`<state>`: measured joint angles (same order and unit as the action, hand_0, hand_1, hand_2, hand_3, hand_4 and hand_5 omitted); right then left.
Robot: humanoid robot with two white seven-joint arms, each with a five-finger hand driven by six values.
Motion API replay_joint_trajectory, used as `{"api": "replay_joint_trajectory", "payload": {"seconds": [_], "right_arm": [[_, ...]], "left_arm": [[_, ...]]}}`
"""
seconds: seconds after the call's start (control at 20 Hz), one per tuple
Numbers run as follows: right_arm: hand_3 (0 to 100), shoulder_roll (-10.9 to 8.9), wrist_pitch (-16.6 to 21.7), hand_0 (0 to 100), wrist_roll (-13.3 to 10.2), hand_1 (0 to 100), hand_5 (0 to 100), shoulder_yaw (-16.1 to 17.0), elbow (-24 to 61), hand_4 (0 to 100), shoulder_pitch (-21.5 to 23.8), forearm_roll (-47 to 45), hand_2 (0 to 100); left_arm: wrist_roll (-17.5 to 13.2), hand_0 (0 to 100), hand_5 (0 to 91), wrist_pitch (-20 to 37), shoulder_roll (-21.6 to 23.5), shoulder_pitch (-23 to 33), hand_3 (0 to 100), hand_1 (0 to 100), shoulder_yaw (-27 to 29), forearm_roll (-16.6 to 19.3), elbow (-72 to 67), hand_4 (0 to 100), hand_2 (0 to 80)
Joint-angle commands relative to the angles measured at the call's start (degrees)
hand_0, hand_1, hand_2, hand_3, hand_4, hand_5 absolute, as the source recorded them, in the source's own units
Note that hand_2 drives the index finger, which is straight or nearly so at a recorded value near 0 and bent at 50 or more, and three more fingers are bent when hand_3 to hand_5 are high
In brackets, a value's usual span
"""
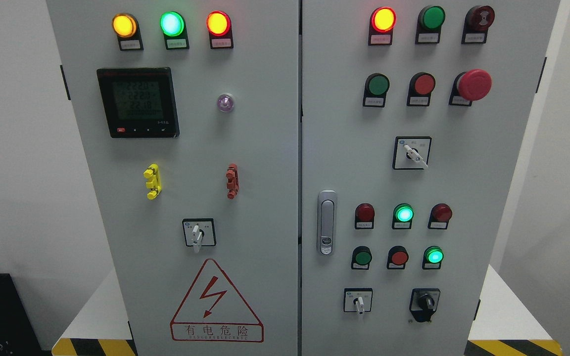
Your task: Turn on light switch 1
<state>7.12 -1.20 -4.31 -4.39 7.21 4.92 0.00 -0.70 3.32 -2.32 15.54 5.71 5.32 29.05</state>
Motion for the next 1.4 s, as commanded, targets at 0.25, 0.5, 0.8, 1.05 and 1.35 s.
{"api": "replay_joint_trajectory", "payload": {"seconds": [0.25, 0.5, 0.8, 1.05, 1.35], "right_arm": [[0, 0.0, -0.03, 0, 0.01, 0, 0, 0.0, 0.0, 0, 0.0, -1.41, 0], [0, 0.0, -0.03, 0, 0.01, 0, 0, 0.0, 0.0, 0, 0.0, -1.41, 0], [0, 0.0, -0.03, 0, 0.01, 0, 0, 0.0, 0.0, 0, 0.0, -1.41, 0], [0, 0.0, -0.03, 0, 0.01, 0, 0, 0.0, 0.0, 0, 0.0, -1.41, 0], [0, 0.0, -0.03, 0, 0.01, 0, 0, 0.0, 0.0, 0, 0.0, -1.41, 0]], "left_arm": [[0.52, 15, 0.0, 0.28, 2.59, 4.67, 0, 27, -4.22, -0.22, 38.51, 4, 0.0], [0.35, 17, 0.0, 0.11, 2.67, 4.94, 5, 30, -4.57, 0.13, 51.17, 9, 0.0], [-0.09, 20, 0.0, -0.25, 3.03, 5.11, 12, 35, -3.95, 0.04, 53.92, 15, 0.0], [-0.09, 22, 0.0, -0.42, 3.2, 5.2, 13, 36, -3.87, -0.48, 60.05, 16, 0.0], [-0.09, 25, 0.0, -0.51, 3.11, 5.03, 27, 41, -3.95, -1.1, 72.71, 35, 1.7]]}}
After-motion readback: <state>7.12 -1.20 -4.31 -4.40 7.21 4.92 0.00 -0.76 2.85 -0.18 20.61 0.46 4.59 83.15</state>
